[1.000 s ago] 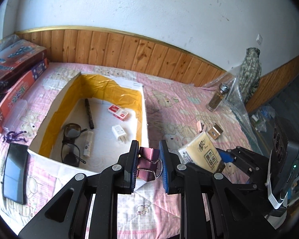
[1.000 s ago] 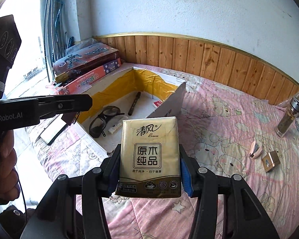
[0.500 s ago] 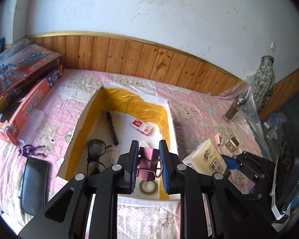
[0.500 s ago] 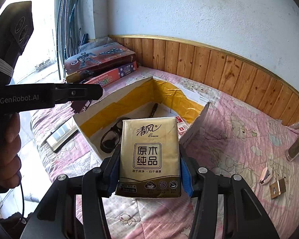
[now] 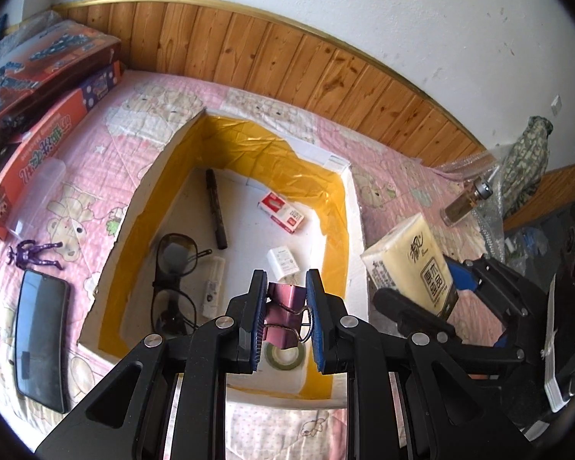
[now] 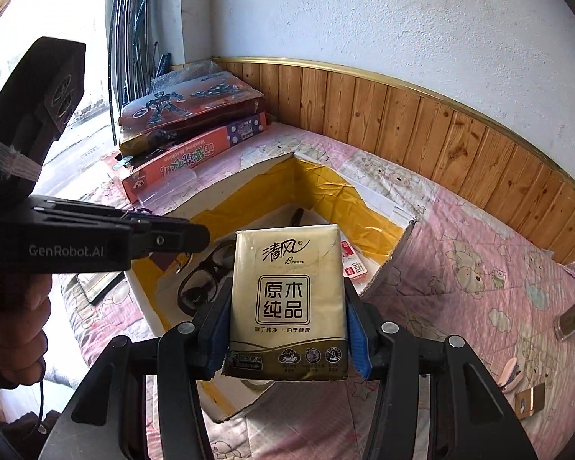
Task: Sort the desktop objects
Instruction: 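Carry the tissue pack and binder clip with both tools toward the box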
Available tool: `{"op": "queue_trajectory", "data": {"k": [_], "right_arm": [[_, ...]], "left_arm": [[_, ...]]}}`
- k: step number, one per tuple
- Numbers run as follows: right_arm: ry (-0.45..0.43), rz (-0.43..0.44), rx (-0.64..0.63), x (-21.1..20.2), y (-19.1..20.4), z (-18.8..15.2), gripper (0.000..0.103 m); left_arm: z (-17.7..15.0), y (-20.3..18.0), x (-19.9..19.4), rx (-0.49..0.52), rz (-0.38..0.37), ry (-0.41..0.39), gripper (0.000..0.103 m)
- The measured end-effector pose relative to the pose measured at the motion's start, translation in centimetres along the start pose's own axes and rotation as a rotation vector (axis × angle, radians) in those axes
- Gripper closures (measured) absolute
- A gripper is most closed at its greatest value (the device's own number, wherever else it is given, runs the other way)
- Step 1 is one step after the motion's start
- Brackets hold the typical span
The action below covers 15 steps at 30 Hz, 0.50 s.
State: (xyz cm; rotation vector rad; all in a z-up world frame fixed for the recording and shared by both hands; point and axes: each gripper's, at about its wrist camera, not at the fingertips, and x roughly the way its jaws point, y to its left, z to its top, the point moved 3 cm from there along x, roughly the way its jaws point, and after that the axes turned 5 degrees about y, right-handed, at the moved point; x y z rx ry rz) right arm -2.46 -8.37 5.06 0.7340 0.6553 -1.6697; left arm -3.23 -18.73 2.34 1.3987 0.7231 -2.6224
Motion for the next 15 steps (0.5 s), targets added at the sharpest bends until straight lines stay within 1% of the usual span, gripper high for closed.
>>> {"op": "queue_trajectory", "data": {"k": [5,8,15], "right_arm": [[0.026,0.002,-0.022,1.8,-0.8,1.8,0.051],[0.045,0.002,-0.041,3.0,-1.3,2.8,0.051],[0.114,0.037,-0.057,6.1,-2.6,4.5,0.051]], "left_arm": [[0.2,0.4,1.9,-0.009,0.034,0.051,0.083],[0.5,0.5,2.9,-0.015,0.038,0.076,0.083],[1.0,0.2,4.7,-0.034,0.018,0.127,0.083]]}}
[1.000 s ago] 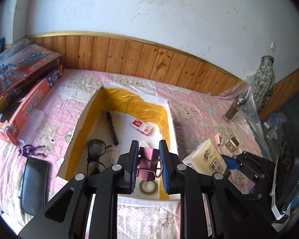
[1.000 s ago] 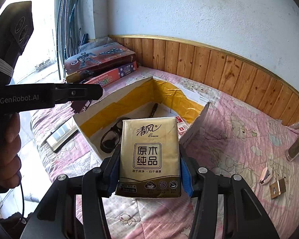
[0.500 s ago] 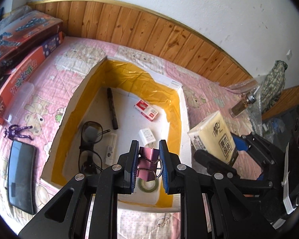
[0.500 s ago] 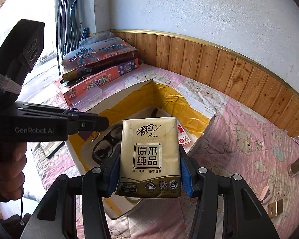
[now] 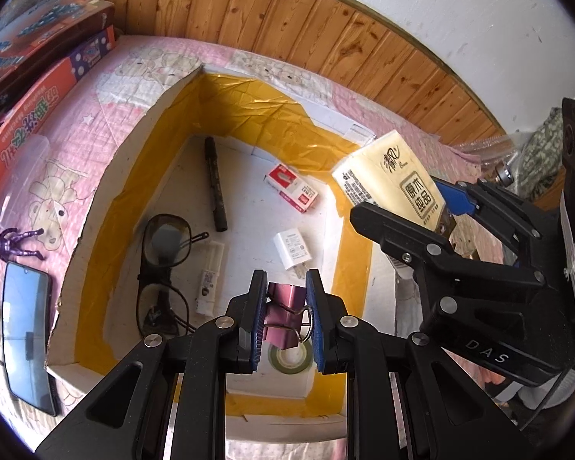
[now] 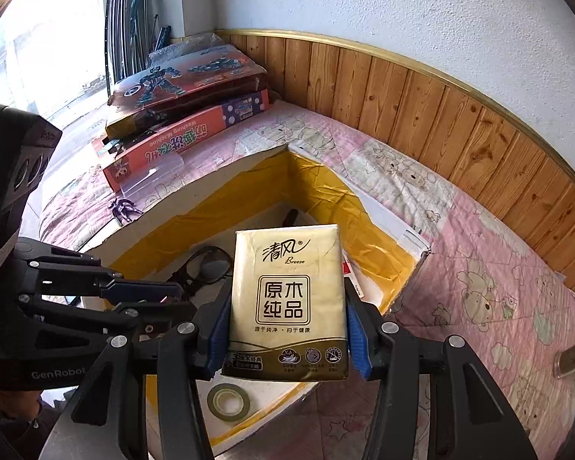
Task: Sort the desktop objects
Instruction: 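Carry the tissue pack and binder clip with both tools toward the box, then lower the tissue pack and binder clip with both tools into the box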
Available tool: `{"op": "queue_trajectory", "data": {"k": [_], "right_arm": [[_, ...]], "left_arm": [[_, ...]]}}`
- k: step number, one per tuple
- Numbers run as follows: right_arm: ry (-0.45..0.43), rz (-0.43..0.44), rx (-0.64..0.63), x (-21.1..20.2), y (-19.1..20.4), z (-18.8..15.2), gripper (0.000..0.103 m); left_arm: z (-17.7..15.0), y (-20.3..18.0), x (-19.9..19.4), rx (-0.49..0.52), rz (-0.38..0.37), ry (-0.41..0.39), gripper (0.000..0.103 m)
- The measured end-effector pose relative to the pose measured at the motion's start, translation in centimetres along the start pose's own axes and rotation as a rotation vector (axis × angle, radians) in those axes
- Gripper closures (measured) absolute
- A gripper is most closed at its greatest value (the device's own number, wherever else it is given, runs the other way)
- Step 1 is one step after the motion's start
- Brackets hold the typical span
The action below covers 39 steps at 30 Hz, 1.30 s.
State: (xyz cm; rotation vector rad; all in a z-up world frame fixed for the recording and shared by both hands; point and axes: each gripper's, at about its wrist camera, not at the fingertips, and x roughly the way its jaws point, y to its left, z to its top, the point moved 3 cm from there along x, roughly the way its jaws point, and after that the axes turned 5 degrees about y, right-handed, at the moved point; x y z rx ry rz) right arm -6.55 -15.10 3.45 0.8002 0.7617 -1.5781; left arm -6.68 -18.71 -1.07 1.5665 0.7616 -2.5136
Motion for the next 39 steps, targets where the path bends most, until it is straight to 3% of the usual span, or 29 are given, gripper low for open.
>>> {"op": "queue_trajectory", "data": {"k": [20,39], "right_arm": [[0.172,0.072,-0.069,6.8,-1.8,4.4,0.051],[0.382,0.075,-0.199,14.3,-0.6,6.7,0.051]], "left_arm": [[1.0,1.2,4.3,-0.230,-0.130,0.179,0.083],[1.0,3.0,7.4,-0.439,-0.171,0.284,0.083]]}}
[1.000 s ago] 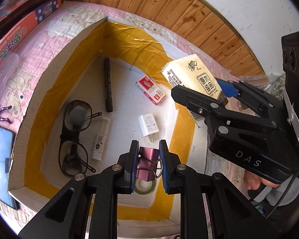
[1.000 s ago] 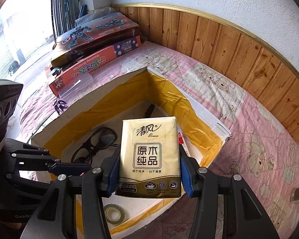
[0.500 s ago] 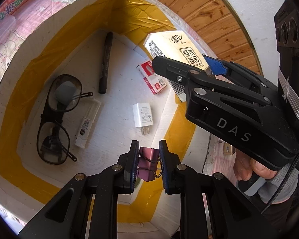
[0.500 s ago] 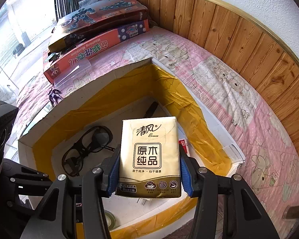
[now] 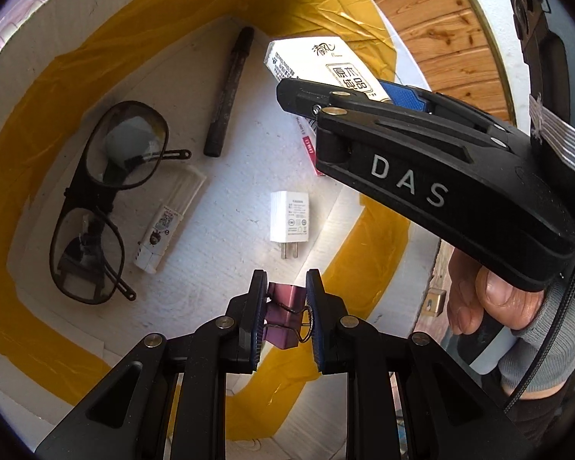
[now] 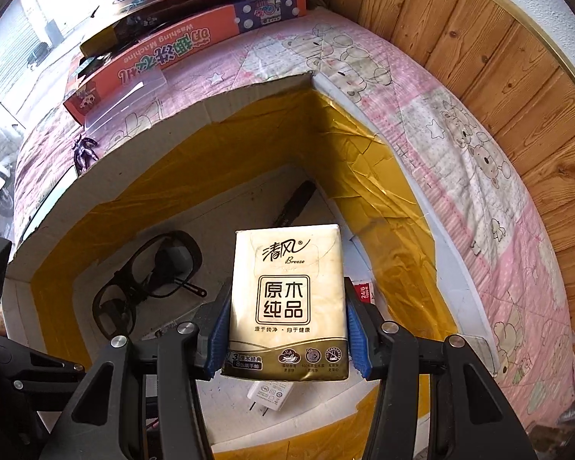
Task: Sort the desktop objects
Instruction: 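Lower the tissue pack and binder clip with both tools into the box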
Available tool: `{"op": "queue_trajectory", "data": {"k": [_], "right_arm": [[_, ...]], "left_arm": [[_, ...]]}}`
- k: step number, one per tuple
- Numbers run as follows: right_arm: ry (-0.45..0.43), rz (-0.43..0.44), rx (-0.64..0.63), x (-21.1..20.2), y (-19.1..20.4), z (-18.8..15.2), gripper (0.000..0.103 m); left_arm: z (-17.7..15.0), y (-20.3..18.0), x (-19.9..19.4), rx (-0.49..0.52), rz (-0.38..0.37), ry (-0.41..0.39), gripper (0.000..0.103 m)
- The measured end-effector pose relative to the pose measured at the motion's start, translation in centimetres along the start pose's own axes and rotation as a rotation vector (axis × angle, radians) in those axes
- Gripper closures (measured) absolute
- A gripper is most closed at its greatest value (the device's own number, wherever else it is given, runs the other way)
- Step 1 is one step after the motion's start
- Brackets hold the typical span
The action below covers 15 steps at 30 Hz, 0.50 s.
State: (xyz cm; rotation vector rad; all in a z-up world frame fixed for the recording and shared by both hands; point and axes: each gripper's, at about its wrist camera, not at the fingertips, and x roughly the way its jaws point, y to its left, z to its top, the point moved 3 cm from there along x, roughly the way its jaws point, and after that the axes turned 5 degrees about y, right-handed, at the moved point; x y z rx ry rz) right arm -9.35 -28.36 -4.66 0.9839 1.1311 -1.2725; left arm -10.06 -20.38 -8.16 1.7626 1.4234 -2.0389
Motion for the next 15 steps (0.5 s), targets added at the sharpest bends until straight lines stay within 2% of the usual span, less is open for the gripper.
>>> {"op": "queue_trajectory", "data": {"k": [7,15], "right_arm": [[0.082,-0.026,-0.029,2.5,0.0,1.3,0.051],[0.158,-0.026,-0.020,4.4,-0.4,2.3,0.051]], "left_arm": [[0.8,0.9,0.3,-0.056,0.005,0.008,0.083],[1.9,1.5,0.7,-0.073,0.020,0.018,0.082]]}}
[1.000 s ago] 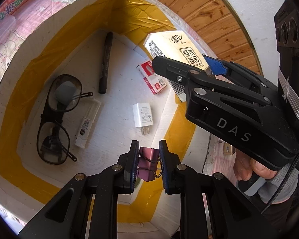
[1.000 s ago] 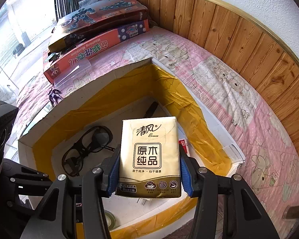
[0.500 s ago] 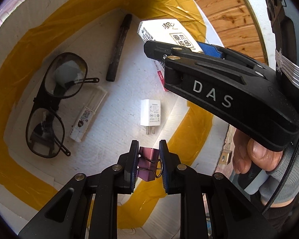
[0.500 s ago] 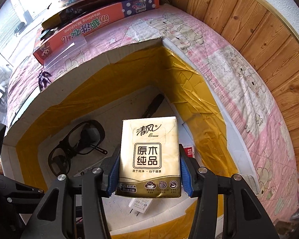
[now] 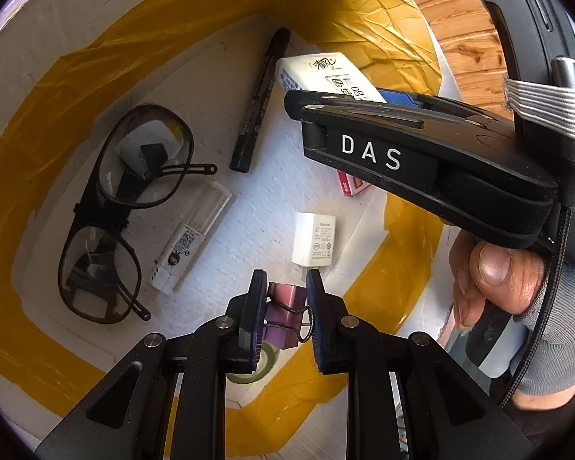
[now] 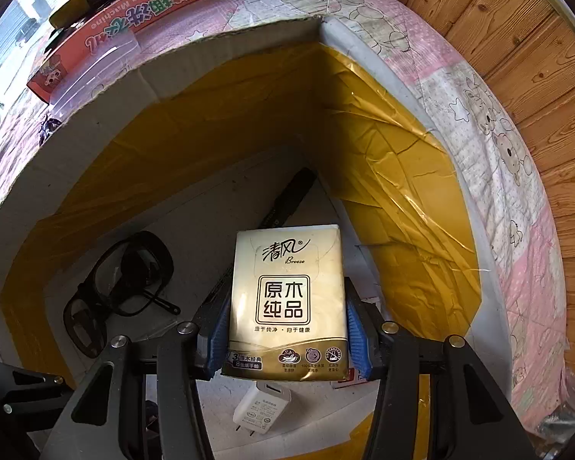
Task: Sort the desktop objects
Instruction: 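Lower the tissue pack and binder clip with both tools into the box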
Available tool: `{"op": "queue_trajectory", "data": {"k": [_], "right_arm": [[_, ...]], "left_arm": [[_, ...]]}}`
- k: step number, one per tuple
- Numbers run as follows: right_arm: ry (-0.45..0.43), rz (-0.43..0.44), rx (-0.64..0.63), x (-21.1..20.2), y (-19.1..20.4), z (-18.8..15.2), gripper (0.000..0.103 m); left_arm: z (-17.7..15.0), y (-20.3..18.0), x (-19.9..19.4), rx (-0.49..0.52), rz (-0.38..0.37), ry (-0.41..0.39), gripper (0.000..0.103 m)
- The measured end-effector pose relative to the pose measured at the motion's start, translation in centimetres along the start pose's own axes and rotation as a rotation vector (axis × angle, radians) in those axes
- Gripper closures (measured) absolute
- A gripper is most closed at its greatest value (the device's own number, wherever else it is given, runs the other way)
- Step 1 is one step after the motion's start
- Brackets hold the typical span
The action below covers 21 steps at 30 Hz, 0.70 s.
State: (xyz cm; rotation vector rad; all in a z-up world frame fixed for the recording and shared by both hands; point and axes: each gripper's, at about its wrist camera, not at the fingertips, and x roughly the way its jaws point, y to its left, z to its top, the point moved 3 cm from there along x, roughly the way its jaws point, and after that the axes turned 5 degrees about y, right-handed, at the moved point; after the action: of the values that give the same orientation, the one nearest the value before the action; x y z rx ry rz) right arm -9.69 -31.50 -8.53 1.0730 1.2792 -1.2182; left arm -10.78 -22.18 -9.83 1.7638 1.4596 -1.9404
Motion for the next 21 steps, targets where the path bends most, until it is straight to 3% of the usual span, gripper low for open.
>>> {"op": "queue_trajectory", "data": {"k": [9,14,21], "right_arm": [[0.072,-0.021,0.005,1.4,0.0,0.1,0.050],[0.045,0.024,0.070,0.5,-0.4,-0.5,0.042],[-0.002,0.085,0.130,-2.1,-1.0,-2.8,0.041]], "left_arm": [[0.7,0.0,0.6,0.016,0.010,0.016,0.082],[0.5,0.0,0.2,0.025,0.024,-0.001,0.068],[-1.1,-0.7,-1.2,0.053,0.059,-0.038,0.064]]}}
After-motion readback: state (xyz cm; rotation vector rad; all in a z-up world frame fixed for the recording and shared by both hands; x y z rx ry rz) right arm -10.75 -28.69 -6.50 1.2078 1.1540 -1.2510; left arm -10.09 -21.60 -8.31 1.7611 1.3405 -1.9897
